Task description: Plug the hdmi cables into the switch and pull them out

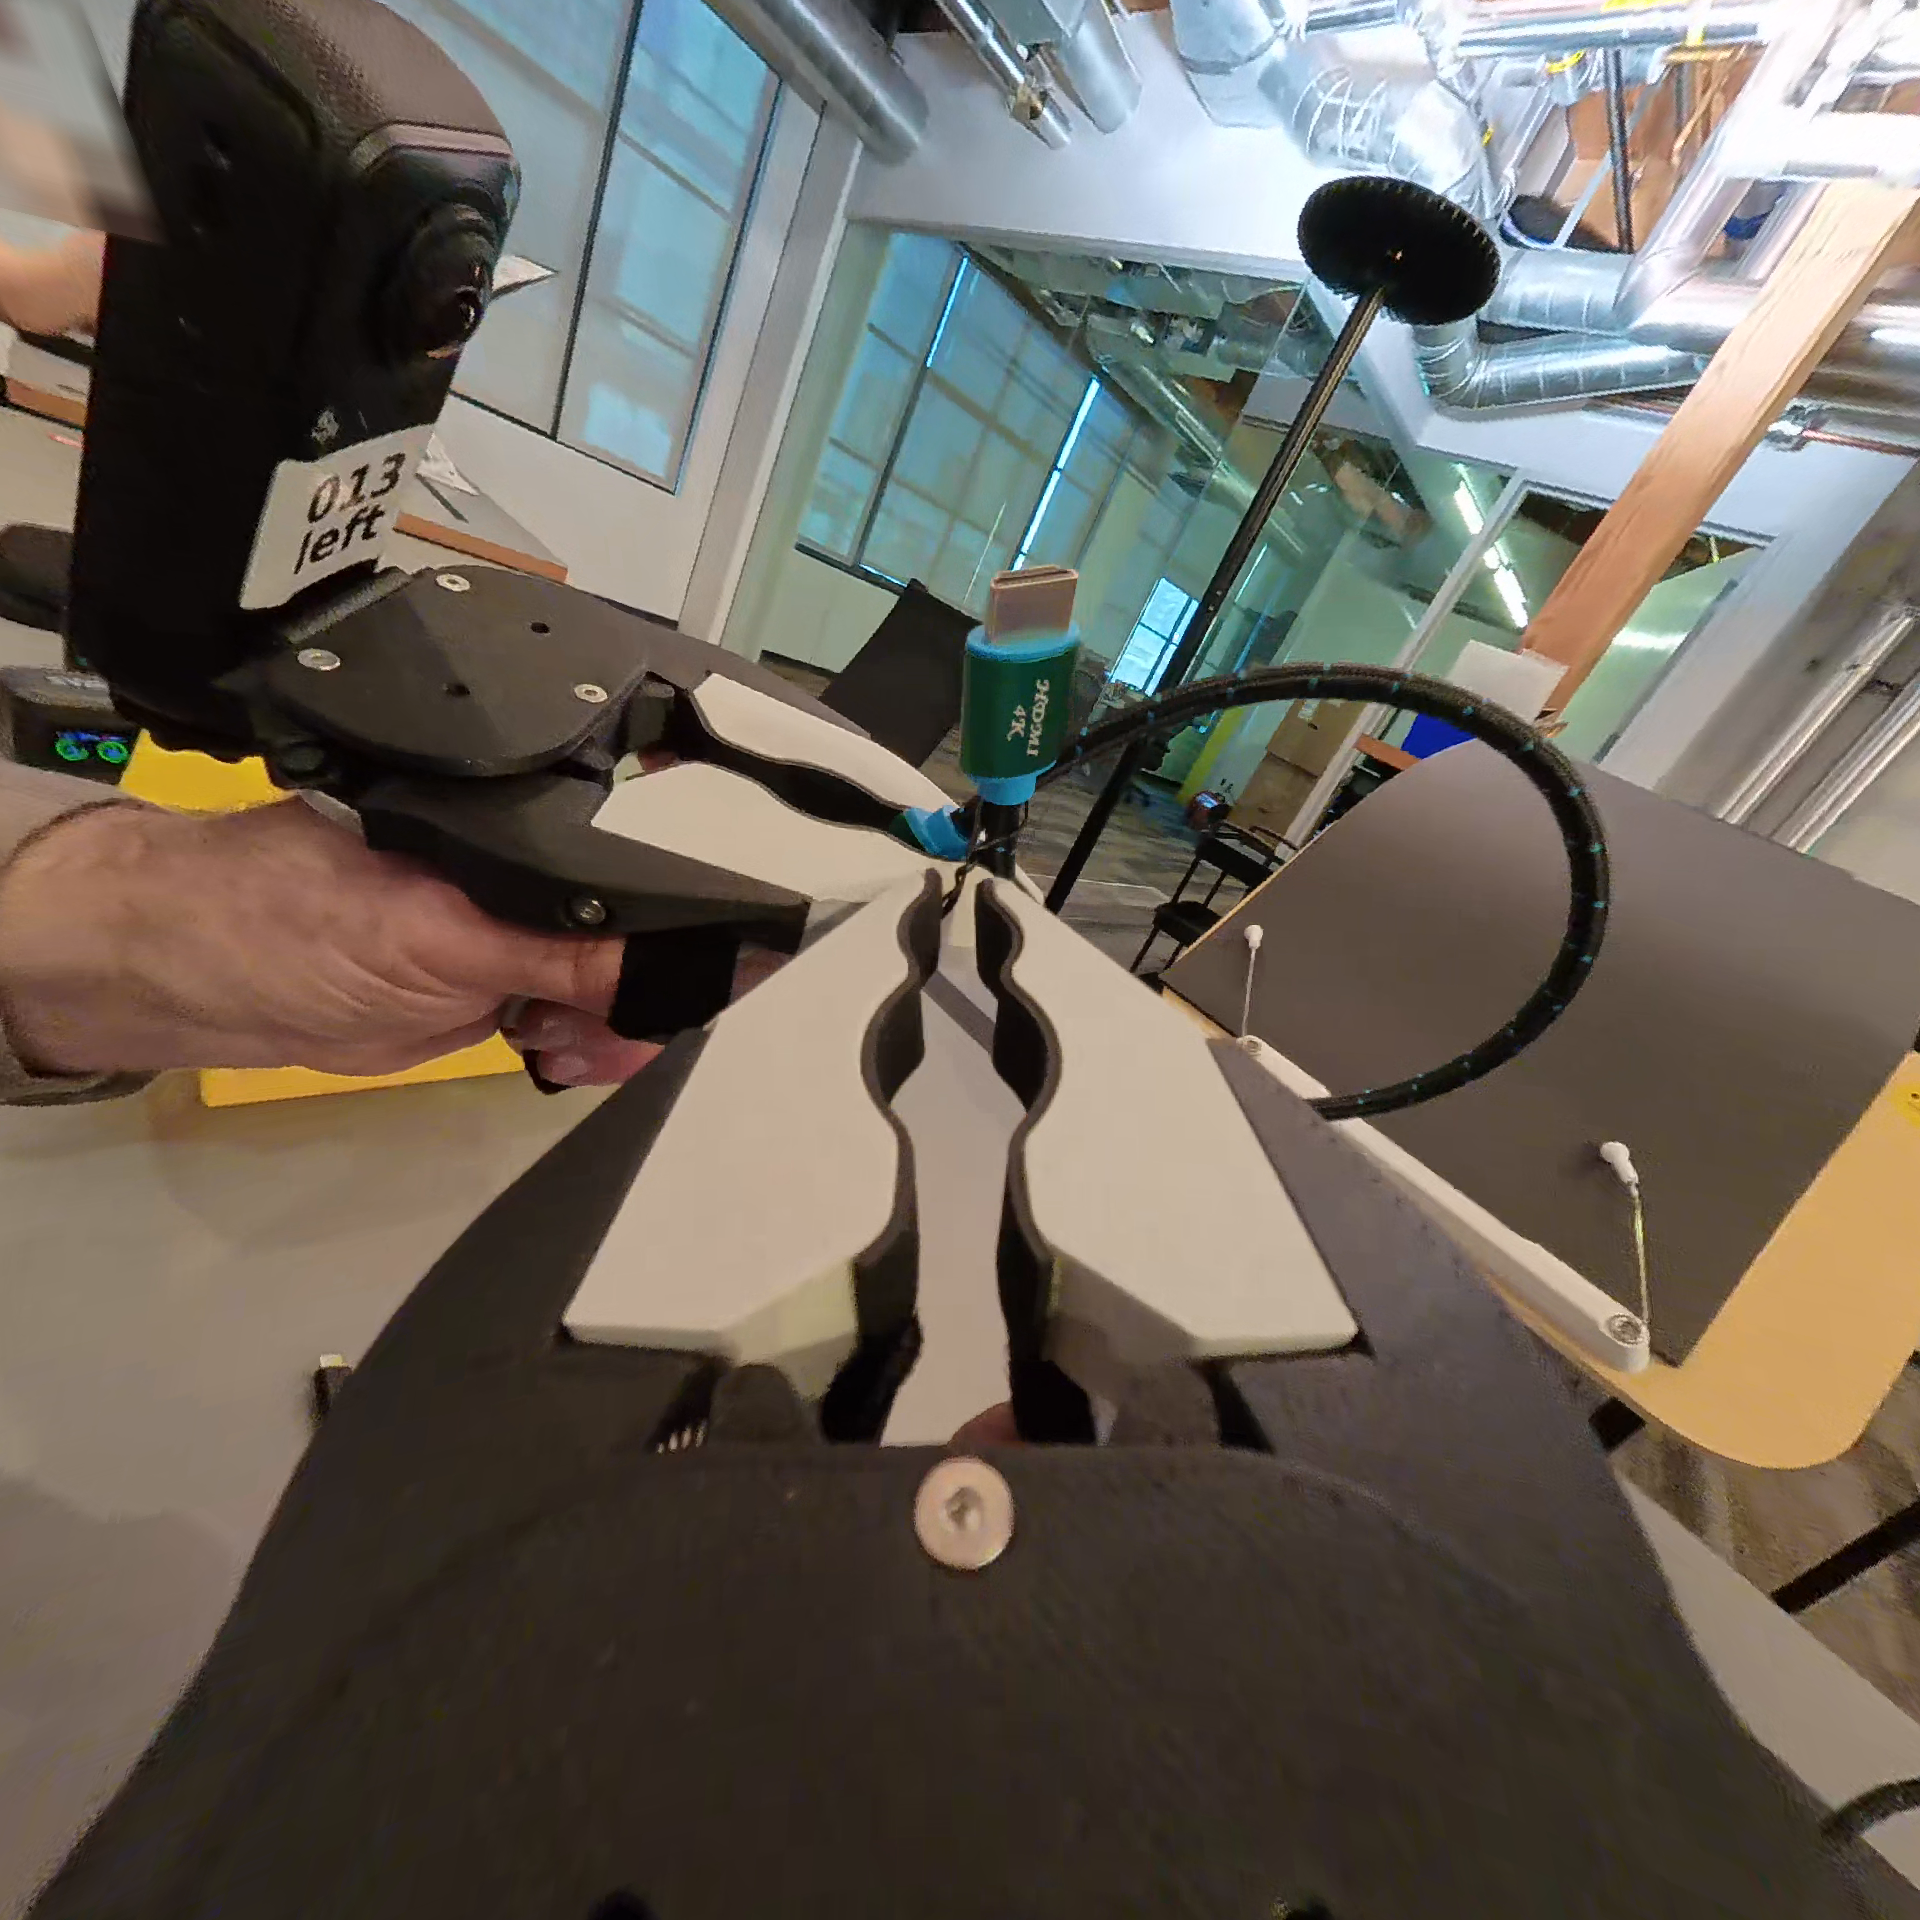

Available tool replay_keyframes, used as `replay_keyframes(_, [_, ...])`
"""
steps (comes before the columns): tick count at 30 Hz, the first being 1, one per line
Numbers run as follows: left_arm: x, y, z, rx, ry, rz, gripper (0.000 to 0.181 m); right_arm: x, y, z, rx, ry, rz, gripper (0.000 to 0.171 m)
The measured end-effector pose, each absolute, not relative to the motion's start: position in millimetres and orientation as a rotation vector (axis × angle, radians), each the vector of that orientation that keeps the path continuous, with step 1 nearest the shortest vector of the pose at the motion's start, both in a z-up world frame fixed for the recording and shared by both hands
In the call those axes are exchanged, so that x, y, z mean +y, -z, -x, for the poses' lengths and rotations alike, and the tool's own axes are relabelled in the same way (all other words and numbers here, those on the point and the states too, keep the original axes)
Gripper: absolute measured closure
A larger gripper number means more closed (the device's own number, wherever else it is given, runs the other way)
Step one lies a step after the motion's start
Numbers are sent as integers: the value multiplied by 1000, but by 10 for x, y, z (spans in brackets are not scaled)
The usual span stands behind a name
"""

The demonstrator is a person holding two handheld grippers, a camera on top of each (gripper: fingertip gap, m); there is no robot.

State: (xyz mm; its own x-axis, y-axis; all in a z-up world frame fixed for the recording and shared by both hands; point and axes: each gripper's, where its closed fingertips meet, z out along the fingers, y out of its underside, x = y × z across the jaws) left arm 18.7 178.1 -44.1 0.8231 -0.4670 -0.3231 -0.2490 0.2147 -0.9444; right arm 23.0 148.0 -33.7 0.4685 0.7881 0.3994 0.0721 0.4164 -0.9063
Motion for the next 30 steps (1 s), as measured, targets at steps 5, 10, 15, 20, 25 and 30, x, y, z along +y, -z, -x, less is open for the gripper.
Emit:
replay_keyframes(5, [1779,420,-175,633,163,1364,174,1506,331,-242,-958,-666,1100,171])
replay_keyframes(10, [1771,411,-183,635,169,1362,174,1497,327,-239,-946,-716,1106,167])
replay_keyframes(15, [1738,388,-217,650,185,1344,174,1503,330,-249,-933,-799,1125,166])
replay_keyframes(20, [1731,384,-228,651,195,1338,174,1484,301,-268,-912,-899,1126,171])
replay_keyframes(25, [1723,353,-220,644,198,1323,174,1452,248,-294,-852,-1145,1137,171])
replay_keyframes(30, [1713,319,-205,634,185,1304,173,1394,222,-282,-767,-1486,1159,171])
